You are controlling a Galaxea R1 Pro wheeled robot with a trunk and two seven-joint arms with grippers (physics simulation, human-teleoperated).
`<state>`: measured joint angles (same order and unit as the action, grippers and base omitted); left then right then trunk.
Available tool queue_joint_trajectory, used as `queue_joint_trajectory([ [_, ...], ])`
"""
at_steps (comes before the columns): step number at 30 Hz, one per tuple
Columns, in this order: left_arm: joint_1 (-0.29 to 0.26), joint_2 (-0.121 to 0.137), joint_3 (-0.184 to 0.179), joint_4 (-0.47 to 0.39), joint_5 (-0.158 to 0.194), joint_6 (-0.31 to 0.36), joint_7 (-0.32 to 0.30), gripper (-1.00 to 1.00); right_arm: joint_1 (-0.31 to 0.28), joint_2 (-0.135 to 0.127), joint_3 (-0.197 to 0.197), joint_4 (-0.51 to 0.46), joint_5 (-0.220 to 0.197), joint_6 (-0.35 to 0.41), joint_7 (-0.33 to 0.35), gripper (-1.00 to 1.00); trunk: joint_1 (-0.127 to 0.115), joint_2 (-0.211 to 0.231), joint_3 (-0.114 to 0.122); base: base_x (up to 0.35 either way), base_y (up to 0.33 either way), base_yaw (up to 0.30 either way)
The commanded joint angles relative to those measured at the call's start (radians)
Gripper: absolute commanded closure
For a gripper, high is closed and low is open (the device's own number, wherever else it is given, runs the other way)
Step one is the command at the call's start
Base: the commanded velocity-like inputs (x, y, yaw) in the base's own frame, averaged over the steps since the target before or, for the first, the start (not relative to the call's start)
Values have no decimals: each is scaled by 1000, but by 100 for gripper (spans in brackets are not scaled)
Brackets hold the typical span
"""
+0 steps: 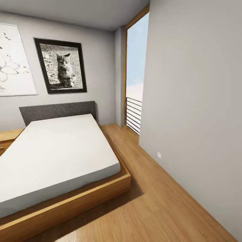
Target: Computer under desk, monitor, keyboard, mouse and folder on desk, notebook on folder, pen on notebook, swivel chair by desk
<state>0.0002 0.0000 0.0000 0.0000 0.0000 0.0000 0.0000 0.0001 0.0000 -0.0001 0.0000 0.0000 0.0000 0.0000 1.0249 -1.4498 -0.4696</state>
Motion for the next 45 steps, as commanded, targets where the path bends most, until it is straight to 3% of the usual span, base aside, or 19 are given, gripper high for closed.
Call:
queue_joint_trajectory([
  [1, 1, -6, 0, -6, -2, -3, -3, -100, -6, 6, -3, 0, 1, -6, -6, -100, 0, 0, 0, 0, 0, 0],
  [8, 1, -41, 0, -22, -1, 0, -3, -100, -6, 32, -5, 9, -1, 3, -6, -100, -11, 21, 9, 0, 0, 0],
  [19, 1, -43, 0, -24, 0, 2, -3, -100, -6, 33, -5, 6, -1, -5, -5, -100, -54, 98, 43, 0, 0, 0],
  [33, 1, -43, 2, -25, 1, 4, 3, -100, -6, 33, -3, -15, -1, -84, -5, -100, -107, 196, 87, 0, 0, 0],
  [34, 1, -43, 2, -25, 1, 4, 3, -100, -6, 33, -3, -15, -1, -140, -5, -100, -111, 203, 90, 0, 0, 0],
  [40, 1, -43, 0, -29, 1, 1, 3, -100, -6, 32, -2, -16, 0, -145, -5, -100, -134, 245, 109, 0, 0, 0],
  [45, 1, -42, 0, -96, 2, -1, 3, -100, -6, 31, -3, -36, 0, -203, -5, -100, -153, 280, 125, 0, 0, 0],
])
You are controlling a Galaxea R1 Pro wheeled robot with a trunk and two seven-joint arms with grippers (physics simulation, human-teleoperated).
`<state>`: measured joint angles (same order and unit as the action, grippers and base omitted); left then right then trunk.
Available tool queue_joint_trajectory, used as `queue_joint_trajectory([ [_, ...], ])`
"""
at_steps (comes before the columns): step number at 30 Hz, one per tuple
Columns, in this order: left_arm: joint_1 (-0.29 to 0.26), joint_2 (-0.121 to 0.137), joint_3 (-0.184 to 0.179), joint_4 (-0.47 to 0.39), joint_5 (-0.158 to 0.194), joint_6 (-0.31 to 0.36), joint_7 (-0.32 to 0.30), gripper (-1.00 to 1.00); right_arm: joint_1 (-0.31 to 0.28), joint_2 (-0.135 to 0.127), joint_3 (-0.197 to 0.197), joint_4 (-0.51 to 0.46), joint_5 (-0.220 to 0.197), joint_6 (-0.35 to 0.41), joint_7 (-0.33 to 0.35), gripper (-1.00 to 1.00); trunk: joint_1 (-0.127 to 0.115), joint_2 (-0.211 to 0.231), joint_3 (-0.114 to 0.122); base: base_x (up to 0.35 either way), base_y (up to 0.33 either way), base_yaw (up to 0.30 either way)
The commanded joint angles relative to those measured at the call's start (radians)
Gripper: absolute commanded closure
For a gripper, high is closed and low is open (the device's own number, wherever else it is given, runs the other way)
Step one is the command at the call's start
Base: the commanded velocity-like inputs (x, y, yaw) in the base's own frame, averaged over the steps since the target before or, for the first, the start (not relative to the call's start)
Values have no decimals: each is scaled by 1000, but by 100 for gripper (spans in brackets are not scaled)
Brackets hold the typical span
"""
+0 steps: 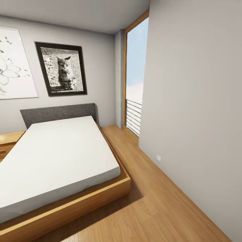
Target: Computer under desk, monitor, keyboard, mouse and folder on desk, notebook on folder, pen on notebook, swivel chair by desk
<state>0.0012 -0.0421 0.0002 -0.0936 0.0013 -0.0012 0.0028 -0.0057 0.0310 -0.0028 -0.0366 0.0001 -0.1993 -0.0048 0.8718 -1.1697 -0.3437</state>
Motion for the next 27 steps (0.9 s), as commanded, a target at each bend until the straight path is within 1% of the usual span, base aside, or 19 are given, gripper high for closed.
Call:
queue_joint_trajectory([
  [1, 0, 0, 0, -16, 0, 0, 0, -100, 0, 0, -1, -8, 0, -20, 0, -100, -4, 7, 2, 0, 0, 0],
  [2, 0, 1, 0, -31, 0, -1, 0, -100, 0, 0, -1, -18, 0, -37, 0, -100, -8, 14, 5, 0, 0, 0],
  [7, 0, 1, 1, -164, 2, -4, 3, -100, 0, -1, -2, -118, 0, -192, -1, -100, -27, 49, 21, 0, 0, 0],
  [8, 0, 1, 1, -181, 3, -7, 4, -100, 0, -1, -2, -135, 0, -209, -1, -100, -31, 56, 24, 0, 0, 0],
  [9, 0, 1, 1, -199, 3, -12, 4, -100, 0, -1, -2, -153, 0, -225, -1, -100, -35, 63, 27, 0, 0, 0],
  [10, 0, 1, 1, -238, 3, -29, 4, -100, 0, -2, -2, -190, 0, -254, -2, -100, -38, 70, 30, 0, 0, 0],
  [13, 0, 1, 2, -296, 8, -65, 5, -100, -1, -4, -3, -246, -1, -282, -6, -100, -50, 91, 40, 0, 0, 0],
  [14, 0, -1, 2, -330, 19, -82, 6, -100, -2, -4, -3, -281, -1, -294, -16, -100, -54, 98, 43, 0, 0, 0],
  [16, 0, -1, 3, -360, 34, -93, 5, -100, -3, -4, -5, -316, -2, -306, -32, -100, -61, 112, 49, 0, 0, 0],
  [17, 0, -1, 3, -384, 54, -101, 5, -100, -3, -5, -8, -358, -2, -326, -58, -100, -65, 119, 52, 0, 0, 0],
  [18, 0, -1, 3, -393, 66, -104, 5, -100, -3, -5, -10, -380, -3, -341, -75, -100, -69, 126, 55, 0, 0, 0],
  [20, 0, 6, 4, -416, 124, -112, 4, -100, -3, -4, -18, -421, -4, -406, -153, -100, -77, 140, 62, 0, 0, 0],
  [21, 0, 8, 5, -419, 142, -116, 4, -100, -3, -5, -20, -421, -5, -420, -170, -100, -81, 147, 65, 0, 0, 0],
  [22, 0, 14, 6, -425, 204, -157, 2, -100, -3, -6, -23, -393, -4, -448, -213, -100, -84, 154, 68, 0, 0, 0],
  [23, 0, 16, 6, -423, 223, -193, 2, -100, -3, -11, -24, -368, -4, -458, -225, -100, -88, 161, 71, 0, 0, 0],
  [24, 0, 16, 6, -420, 230, -212, 1, -100, -3, -15, -25, -356, -3, -462, -229, -100, -92, 168, 74, 0, 0, 0],
  [25, 0, 17, 6, -406, 239, -251, 1, -100, -3, -21, -25, -335, -3, -470, -236, -100, -96, 175, 77, 0, 0, 0],
  [26, 0, 18, 4, -355, 246, -320, 0, -100, -3, -26, -25, -311, -1, -487, -242, -100, -96, 175, 77, 0, 0, 0],
  [27, 0, 21, 2, -322, 227, -372, -1, -100, -3, -27, -24, -299, -1, -510, -245, -100, -96, 175, 77, 0, 0, 7],
])
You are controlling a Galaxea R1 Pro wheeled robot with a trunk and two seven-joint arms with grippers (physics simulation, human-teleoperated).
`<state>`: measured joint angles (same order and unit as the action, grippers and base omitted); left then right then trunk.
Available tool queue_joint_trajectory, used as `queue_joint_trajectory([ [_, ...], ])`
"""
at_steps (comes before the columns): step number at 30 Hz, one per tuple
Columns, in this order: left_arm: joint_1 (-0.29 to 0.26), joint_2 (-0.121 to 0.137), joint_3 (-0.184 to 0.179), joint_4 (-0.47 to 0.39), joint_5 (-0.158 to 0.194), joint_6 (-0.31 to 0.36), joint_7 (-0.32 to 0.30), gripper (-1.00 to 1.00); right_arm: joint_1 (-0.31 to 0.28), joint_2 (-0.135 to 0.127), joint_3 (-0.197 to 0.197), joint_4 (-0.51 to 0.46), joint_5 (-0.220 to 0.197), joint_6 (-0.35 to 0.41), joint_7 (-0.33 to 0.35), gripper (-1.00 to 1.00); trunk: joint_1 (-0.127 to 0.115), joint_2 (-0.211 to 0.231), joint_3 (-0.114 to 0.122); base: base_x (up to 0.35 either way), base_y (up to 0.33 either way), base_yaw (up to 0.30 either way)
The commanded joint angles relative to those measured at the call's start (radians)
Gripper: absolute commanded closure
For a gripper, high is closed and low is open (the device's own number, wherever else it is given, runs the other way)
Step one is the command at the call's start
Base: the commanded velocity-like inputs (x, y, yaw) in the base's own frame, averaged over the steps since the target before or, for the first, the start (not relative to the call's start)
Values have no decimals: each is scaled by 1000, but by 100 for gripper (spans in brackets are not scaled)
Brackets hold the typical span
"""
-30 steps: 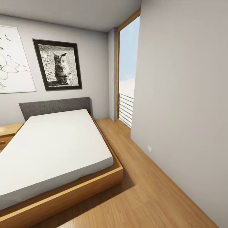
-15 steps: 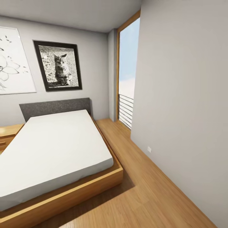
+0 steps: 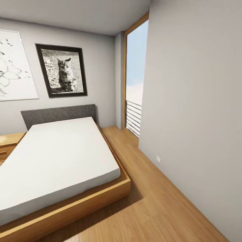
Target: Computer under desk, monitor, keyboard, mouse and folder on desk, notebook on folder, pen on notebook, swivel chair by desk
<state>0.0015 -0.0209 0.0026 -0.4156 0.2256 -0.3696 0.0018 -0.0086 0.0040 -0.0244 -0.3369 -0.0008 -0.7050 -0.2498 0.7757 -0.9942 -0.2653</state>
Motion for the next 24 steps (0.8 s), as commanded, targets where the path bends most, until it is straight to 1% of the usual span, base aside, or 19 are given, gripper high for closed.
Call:
queue_joint_trajectory([
  [1, 0, 21, -1, 18, -31, -44, 0, -100, -1, 1, -1, 8, 1, -18, -1, -100, 0, -1, -1, 0, 0, 151],
  [2, 0, 26, -1, 20, -35, -48, 0, -100, -1, 1, 0, 8, 1, -19, -1, -100, 0, -1, -1, 0, 0, 176],
  [3, 0, 38, -1, 24, -42, -56, 0, -100, -1, 1, 1, 10, 2, -22, -2, -100, 0, -1, -1, 0, 0, 228],
  [6, 0, 53, -1, 27, -47, -62, 0, -100, -1, 1, 3, 11, 4, -24, -1, -100, 0, -1, -1, 0, 0, 252],
  [10, 0, 60, -1, 36, -50, -66, 0, -100, -1, 0, 4, 12, 5, -25, -1, -100, 0, -1, -1, 0, 0, 272],
  [13, 0, 63, 0, 52, -50, -84, 1, -100, -1, 0, 5, 12, 8, -26, -1, -100, 0, -1, -1, 0, 0, 279],
  [15, 0, 76, 2, 123, -49, -208, 3, -100, -1, 0, 7, 11, 11, -51, -2, -100, 0, -1, -1, 0, 0, 281],
  [16, 0, 78, 2, 137, -48, -240, 3, -100, -1, 1, 7, 11, 13, -58, -2, -100, 0, -1, -1, 0, 0, 281],
  [17, 0, 81, 3, 175, -47, -339, 4, -100, -1, 1, 7, 13, 23, -75, -2, -100, 0, -1, -1, 0, 0, 281],
  [18, 0, 82, 3, 214, -47, -427, 3, -100, -1, 1, 7, 19, 49, -89, -2, -100, 0, -1, -1, 0, 0, 281],
  [19, 0, 82, 3, 225, -46, -450, 3, -100, -1, 1, 6, 24, 61, -92, -3, -100, 0, -1, -1, 0, 0, 282],
  [24, 0, 78, 3, 238, -47, -481, 1, -100, -1, 1, 6, 30, 77, -95, -3, -100, 0, -1, -1, 0, 0, 282],
])
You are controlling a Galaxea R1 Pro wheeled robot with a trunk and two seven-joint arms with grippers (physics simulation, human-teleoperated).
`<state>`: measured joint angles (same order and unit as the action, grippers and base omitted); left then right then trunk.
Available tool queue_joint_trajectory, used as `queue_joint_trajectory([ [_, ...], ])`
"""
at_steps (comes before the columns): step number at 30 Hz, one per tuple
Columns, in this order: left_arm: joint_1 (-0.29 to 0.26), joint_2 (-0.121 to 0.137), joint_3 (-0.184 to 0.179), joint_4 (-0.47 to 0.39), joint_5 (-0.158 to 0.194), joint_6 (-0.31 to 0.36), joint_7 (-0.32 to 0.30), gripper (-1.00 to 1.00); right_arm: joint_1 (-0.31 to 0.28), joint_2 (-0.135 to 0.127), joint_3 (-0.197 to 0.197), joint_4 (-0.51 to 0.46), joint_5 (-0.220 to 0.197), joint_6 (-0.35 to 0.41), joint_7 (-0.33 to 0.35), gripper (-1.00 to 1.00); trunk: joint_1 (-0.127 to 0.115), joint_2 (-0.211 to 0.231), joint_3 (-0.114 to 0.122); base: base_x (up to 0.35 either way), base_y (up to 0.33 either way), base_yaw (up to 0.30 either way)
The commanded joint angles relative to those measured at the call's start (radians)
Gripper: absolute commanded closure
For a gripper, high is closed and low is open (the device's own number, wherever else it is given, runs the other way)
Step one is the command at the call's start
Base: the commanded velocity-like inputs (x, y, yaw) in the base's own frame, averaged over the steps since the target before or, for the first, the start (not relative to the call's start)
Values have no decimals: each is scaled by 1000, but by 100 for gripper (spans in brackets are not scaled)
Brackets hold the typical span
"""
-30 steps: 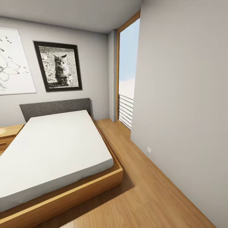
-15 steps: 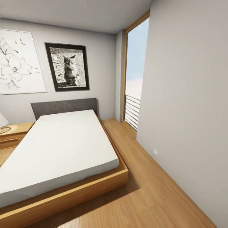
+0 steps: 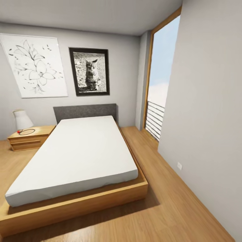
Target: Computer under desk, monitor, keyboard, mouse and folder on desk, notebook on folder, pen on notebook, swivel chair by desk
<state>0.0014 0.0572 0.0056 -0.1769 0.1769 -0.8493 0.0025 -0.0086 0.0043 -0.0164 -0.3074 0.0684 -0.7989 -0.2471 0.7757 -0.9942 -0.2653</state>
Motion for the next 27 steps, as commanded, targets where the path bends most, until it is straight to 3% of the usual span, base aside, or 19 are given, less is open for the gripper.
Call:
queue_joint_trajectory([
  [1, 0, 0, 0, 0, 2, -5, 0, -100, -1, 0, -1, 1, 9, -2, -6, -100, 0, -1, -1, 0, 0, 282],
  [14, 0, -20, 2, 6, 3, -15, 3, -100, -1, 0, 1, 23, 20, -3, -6, -100, 0, -1, -1, 11, 0, 282],
  [27, 0, -21, 2, 8, 3, -9, 4, -100, -1, 0, 0, 29, 21, -3, -6, -100, 0, -1, -1, 256, 0, 281],
])
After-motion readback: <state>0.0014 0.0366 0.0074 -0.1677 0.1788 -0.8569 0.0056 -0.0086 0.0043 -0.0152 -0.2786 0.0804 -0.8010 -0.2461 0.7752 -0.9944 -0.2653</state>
